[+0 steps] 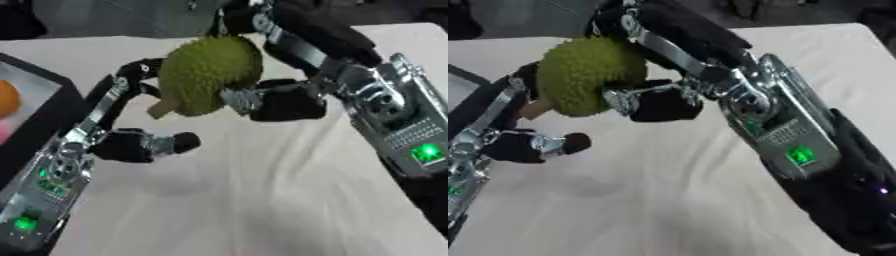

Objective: Pick up the objects with one hand, pass them to the other hand, and then place them into the box on the other side of the table.

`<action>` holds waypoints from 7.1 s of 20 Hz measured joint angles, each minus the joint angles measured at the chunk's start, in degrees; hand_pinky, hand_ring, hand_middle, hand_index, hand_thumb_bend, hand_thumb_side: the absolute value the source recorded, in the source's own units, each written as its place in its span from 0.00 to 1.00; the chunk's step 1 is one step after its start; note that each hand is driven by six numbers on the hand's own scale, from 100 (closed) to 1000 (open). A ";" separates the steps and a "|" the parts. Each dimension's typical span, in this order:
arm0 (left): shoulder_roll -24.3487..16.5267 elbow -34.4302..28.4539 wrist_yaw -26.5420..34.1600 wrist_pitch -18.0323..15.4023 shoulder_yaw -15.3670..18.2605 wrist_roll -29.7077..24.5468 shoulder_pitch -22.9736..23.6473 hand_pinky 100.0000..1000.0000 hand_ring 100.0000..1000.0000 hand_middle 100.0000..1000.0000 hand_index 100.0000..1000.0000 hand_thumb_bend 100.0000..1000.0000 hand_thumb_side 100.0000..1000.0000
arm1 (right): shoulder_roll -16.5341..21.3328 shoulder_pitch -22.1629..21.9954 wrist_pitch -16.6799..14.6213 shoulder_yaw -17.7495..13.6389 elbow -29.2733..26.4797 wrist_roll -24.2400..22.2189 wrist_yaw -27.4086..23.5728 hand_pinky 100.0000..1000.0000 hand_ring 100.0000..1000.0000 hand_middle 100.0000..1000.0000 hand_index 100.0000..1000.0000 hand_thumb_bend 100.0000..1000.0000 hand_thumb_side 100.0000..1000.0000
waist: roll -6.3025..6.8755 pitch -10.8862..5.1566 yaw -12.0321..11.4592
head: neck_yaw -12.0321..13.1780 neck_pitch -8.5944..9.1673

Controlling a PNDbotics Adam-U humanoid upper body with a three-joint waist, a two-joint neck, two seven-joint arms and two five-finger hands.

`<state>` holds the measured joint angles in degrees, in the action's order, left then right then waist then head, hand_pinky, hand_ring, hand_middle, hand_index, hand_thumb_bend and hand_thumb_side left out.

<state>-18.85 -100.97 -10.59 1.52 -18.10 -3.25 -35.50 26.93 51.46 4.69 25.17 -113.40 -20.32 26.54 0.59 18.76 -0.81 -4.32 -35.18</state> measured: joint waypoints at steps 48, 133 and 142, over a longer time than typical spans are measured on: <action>2.19 3.70 1.33 -7.11 -1.75 3.19 -0.76 0.64 0.81 0.73 0.82 0.61 0.40 | -5.35 -1.52 13.66 1.95 2.54 -15.18 16.37 0.73 0.71 0.62 0.65 0.02 0.00 | -0.81 -0.70 1.83 | 1.22 -2.55; -5.31 11.52 6.42 -0.04 8.59 23.18 -1.25 0.43 0.56 0.34 0.41 0.00 0.00 | 0.80 -7.09 16.08 -10.00 -0.03 13.13 -8.83 0.75 0.81 0.70 0.72 0.16 0.20 | -0.28 -1.06 1.94 | 1.02 -2.52; -10.31 14.34 5.04 4.51 11.53 19.97 -1.37 0.43 0.56 0.34 0.41 0.00 0.00 | 6.22 -8.35 20.15 -14.93 0.07 19.25 -13.81 0.75 0.80 0.68 0.71 0.14 0.19 | 0.21 -1.06 2.19 | 3.15 -1.91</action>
<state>-29.16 -86.63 -5.55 6.03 -6.57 16.73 -36.86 33.15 43.11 24.84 10.24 -113.33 -1.07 12.73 0.81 17.70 1.38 -1.17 -37.09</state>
